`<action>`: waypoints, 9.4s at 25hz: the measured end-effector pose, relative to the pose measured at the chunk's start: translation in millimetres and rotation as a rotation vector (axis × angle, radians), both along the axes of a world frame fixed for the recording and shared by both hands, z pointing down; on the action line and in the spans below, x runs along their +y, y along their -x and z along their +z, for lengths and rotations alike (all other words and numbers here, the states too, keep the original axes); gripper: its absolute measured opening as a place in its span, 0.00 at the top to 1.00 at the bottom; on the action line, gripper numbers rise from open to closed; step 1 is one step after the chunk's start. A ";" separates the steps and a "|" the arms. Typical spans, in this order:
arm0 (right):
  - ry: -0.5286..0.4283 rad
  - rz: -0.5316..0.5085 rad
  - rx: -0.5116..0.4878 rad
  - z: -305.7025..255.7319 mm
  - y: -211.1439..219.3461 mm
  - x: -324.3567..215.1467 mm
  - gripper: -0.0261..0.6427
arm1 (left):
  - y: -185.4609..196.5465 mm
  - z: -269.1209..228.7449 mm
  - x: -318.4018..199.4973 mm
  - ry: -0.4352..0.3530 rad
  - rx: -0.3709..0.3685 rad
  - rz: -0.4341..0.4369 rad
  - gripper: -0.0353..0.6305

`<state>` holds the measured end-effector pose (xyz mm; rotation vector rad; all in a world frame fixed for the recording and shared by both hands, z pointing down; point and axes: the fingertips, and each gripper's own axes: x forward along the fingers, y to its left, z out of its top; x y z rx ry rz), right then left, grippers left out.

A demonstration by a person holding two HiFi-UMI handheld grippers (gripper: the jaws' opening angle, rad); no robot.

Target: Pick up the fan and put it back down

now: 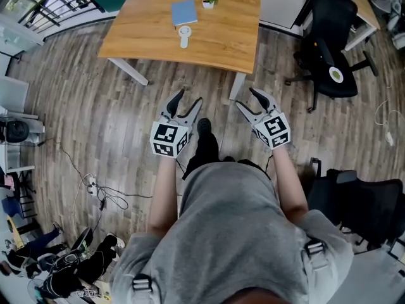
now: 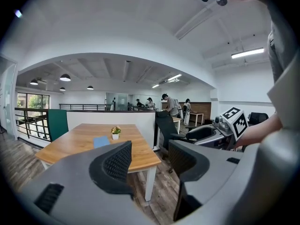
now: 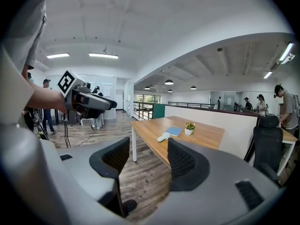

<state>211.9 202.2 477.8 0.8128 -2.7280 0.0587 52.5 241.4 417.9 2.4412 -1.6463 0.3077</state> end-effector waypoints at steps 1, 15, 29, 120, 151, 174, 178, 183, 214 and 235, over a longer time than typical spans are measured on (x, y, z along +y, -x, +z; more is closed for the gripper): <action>-0.001 0.003 0.001 -0.6 1.5 -7.2 0.57 | 1.7 -1.4 -8.0 -0.005 0.001 0.004 0.57; 0.007 0.046 0.035 3.0 73.6 -132.4 0.57 | 80.1 6.8 -135.7 0.021 0.037 0.027 0.57; 0.010 0.096 0.062 4.1 134.2 -221.9 0.58 | 142.4 11.8 -230.6 0.040 0.046 0.080 0.57; 0.372 -0.075 0.182 182.2 180.9 -368.0 0.58 | 192.6 277.4 -454.7 0.460 0.001 -0.120 0.41; 0.436 -0.067 0.177 211.0 187.1 -391.6 0.58 | 193.9 328.6 -475.1 0.523 -0.014 -0.155 0.40; 0.428 -0.059 0.154 199.4 192.8 -383.6 0.61 | 190.9 326.3 -471.9 0.543 0.013 -0.113 0.39; 0.428 -0.049 0.151 199.0 192.0 -384.4 0.61 | 191.1 325.6 -472.0 0.549 0.006 -0.107 0.39; 0.420 -0.039 0.150 193.0 190.7 -385.3 0.61 | 192.3 321.2 -472.3 0.551 0.005 -0.107 0.39; 0.267 0.052 0.096 120.6 183.9 -366.9 0.61 | 186.2 225.2 -435.4 0.435 -0.024 -0.077 0.39; 0.164 0.161 0.102 79.2 143.7 -318.0 0.61 | 183.6 144.0 -366.8 0.296 -0.046 -0.070 0.39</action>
